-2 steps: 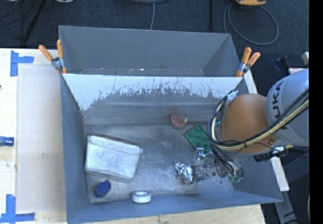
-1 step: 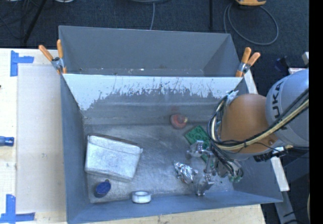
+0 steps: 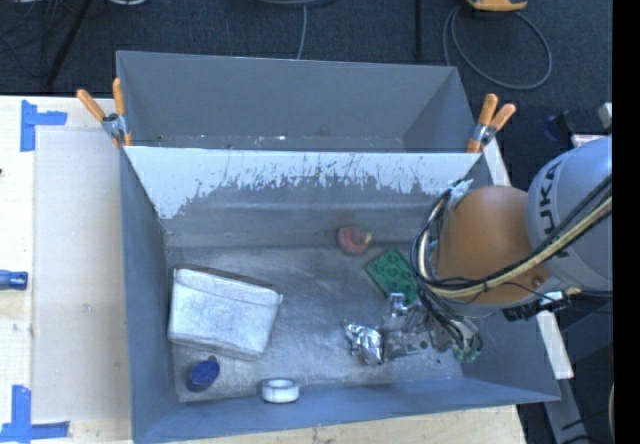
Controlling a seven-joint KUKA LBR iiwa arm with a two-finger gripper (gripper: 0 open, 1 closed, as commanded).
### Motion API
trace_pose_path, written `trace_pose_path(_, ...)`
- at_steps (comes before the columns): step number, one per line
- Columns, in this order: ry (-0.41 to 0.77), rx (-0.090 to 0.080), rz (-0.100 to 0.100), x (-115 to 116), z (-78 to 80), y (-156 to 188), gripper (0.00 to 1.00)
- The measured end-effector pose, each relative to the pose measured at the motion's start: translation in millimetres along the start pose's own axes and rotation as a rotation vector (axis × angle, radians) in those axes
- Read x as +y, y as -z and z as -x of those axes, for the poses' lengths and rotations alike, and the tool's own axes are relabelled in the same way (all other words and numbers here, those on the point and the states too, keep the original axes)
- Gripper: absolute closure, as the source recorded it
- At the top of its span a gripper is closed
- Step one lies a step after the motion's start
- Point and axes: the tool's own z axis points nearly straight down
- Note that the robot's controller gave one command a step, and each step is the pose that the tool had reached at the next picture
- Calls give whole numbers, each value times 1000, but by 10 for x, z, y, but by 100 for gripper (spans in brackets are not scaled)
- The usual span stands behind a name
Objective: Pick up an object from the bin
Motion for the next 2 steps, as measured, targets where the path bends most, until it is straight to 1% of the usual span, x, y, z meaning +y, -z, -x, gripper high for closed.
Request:
trace_pose_path(1,-1,-1,0,0,2,-3,0)
trace_pose_path(2,-2,1,0,0,-2,-1,100)
